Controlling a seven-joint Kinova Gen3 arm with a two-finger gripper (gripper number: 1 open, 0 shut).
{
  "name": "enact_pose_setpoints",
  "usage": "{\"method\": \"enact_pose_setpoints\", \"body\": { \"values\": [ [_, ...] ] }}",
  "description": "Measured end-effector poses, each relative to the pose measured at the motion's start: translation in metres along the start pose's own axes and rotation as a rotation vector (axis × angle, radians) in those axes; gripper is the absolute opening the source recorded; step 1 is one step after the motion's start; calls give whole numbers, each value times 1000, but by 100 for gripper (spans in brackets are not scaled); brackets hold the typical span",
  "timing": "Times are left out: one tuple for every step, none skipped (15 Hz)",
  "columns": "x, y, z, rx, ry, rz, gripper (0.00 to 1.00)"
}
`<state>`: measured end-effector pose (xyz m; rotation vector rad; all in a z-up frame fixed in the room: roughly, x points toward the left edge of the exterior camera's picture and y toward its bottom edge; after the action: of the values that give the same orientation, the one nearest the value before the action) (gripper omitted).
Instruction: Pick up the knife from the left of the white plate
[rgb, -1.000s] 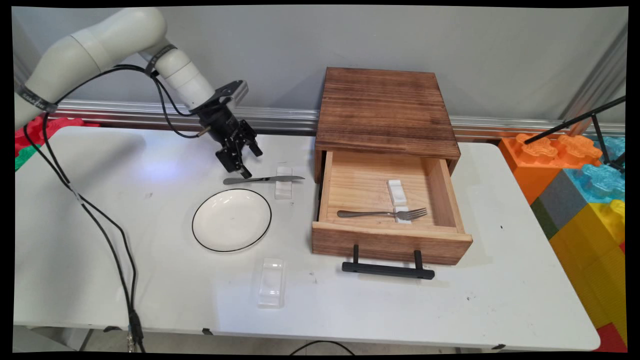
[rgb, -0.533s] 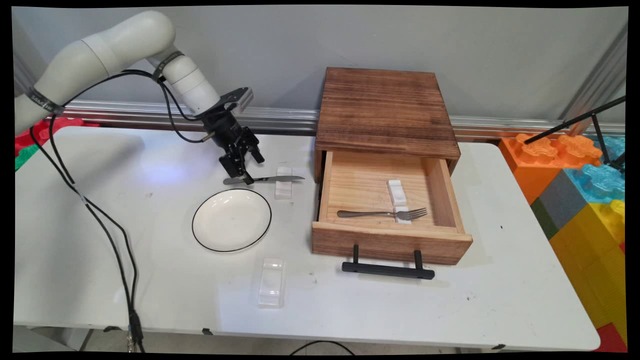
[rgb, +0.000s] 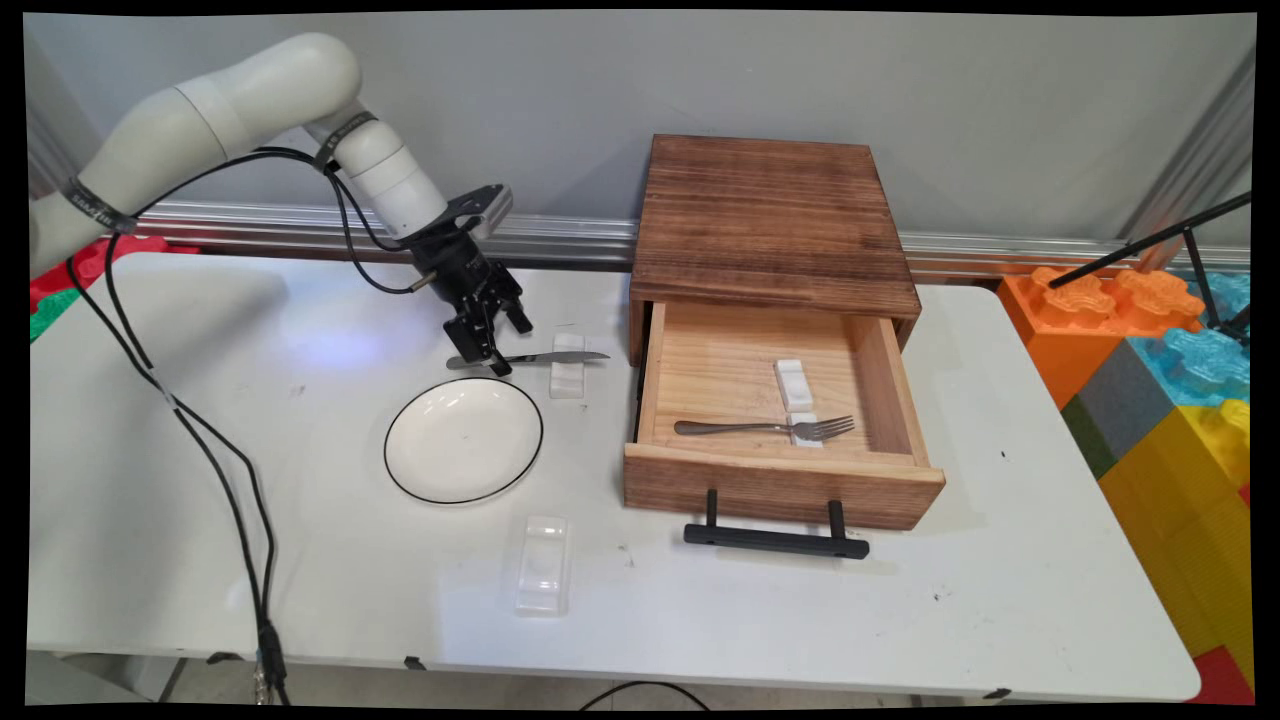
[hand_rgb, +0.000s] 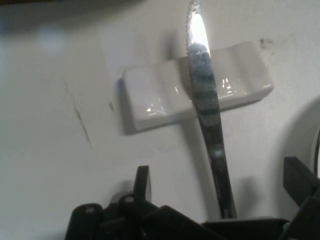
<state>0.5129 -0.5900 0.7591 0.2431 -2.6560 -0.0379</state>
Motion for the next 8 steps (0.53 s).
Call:
{"method": "enact_pose_setpoints", "body": {
  "values": [
    [0,0,1,1,-1,2,100],
    [1,0,3,2,-2,4,100],
    [1,0,4,3,-3,6,100],
    [1,0,5,4,-5,9,100],
    [1,-1,6,5,-6,11,100],
    [1,-1,7,6,-7,13,100],
    [1,0,7,6,-8,15,0],
    [2,0,8,6,-8,16,0]
  ]
}}
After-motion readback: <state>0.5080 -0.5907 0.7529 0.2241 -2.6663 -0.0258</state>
